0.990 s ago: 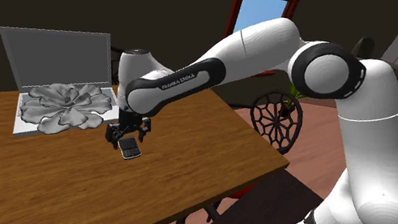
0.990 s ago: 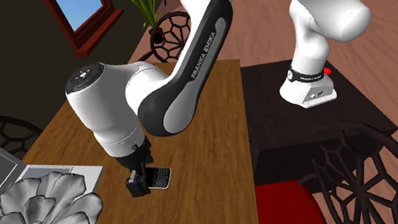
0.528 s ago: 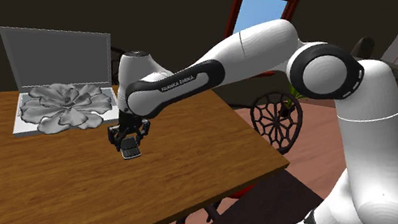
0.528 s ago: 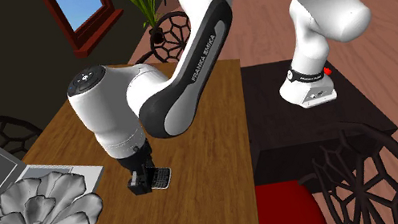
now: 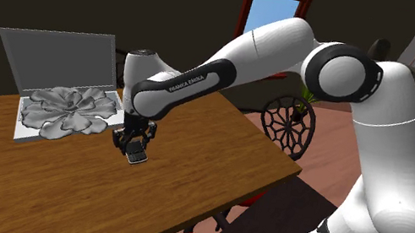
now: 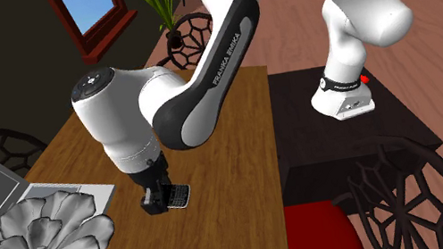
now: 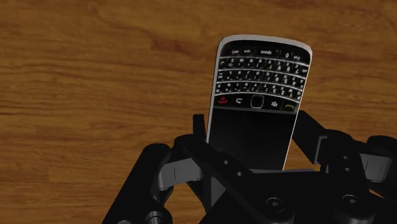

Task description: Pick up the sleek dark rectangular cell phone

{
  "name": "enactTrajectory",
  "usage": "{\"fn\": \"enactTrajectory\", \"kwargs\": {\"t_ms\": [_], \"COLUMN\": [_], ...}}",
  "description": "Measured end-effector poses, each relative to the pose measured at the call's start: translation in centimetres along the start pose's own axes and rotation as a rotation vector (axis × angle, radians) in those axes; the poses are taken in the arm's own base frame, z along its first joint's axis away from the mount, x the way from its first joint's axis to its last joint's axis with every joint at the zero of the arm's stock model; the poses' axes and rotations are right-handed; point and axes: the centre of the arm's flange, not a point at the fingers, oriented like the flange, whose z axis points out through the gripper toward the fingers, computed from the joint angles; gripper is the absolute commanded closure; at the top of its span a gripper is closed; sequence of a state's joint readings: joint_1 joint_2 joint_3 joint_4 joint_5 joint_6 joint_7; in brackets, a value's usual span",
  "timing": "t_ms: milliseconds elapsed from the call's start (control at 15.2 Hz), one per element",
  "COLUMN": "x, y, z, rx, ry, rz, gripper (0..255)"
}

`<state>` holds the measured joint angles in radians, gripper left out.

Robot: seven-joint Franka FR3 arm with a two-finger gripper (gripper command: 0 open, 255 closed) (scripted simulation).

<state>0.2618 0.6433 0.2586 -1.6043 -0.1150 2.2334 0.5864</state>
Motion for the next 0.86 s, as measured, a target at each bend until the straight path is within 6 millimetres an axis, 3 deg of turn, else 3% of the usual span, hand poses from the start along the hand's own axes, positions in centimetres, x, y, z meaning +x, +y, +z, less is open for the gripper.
{"fn": "enactTrajectory", "kwargs": {"t_ms": [858], "x": [-0.2], "y": [-0.5], "z": [-6.5], "rx": [0.000], "ry": [0.000], "rz": [0.000], "gripper": [255]}}
